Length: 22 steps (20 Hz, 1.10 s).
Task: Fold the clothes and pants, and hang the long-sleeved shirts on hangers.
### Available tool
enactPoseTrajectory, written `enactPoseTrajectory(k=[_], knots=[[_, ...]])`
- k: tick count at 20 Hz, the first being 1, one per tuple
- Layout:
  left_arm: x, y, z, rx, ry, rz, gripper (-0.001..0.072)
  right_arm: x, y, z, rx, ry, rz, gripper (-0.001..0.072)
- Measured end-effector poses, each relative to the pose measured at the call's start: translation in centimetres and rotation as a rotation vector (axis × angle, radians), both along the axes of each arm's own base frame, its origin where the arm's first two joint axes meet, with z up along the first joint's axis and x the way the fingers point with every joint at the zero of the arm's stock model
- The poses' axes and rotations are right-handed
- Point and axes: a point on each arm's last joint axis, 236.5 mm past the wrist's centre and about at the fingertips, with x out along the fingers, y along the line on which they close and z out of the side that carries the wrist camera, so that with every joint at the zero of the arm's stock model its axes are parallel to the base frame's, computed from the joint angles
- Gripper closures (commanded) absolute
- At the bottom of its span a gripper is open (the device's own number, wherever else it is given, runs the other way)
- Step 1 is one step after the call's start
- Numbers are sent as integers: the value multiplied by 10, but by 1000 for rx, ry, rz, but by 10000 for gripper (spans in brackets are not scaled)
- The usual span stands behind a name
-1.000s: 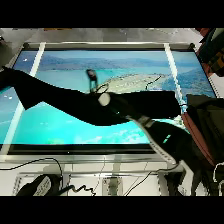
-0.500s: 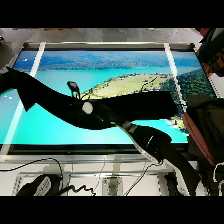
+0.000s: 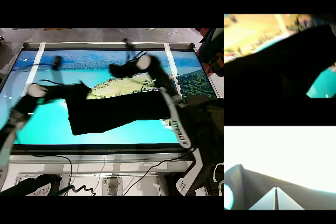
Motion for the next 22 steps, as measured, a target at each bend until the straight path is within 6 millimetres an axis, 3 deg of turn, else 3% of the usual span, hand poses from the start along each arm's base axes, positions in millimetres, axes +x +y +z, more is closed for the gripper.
enactPoseTrajectory(k=[1,2,3,6,8,10,12,15,16,19,22], knots=[[-7,-25,-15,9,18,-43,554,5,-25,8,-8,-3,-32,693],[-14,-43,-28,14,37,-75,177,8,-50,13,-21,1,-60,693],[-20,-57,-40,22,56,-101,-13,9,-70,15,-38,9,-77,693],[-29,-69,-55,25,99,-127,1,5,-117,14,-95,39,-91,693],[-25,-50,-53,28,122,-108,84,-1,-144,3,-149,73,-93,693],[-14,-7,-50,59,148,-45,85,-9,-168,-8,-195,106,-94,694],[-4,58,-55,131,185,49,85,-20,-188,-10,-220,117,-97,694],[-12,144,-79,224,295,162,85,-48,-215,-8,-249,103,-93,694],[-19,165,-89,236,333,193,85,-64,-222,-6,-255,94,-89,694],[-45,198,-127,251,433,226,84,-112,-233,-6,-261,74,-103,694],[-57,195,-162,198,491,218,79,-151,-228,-12,-232,53,-120,694]])
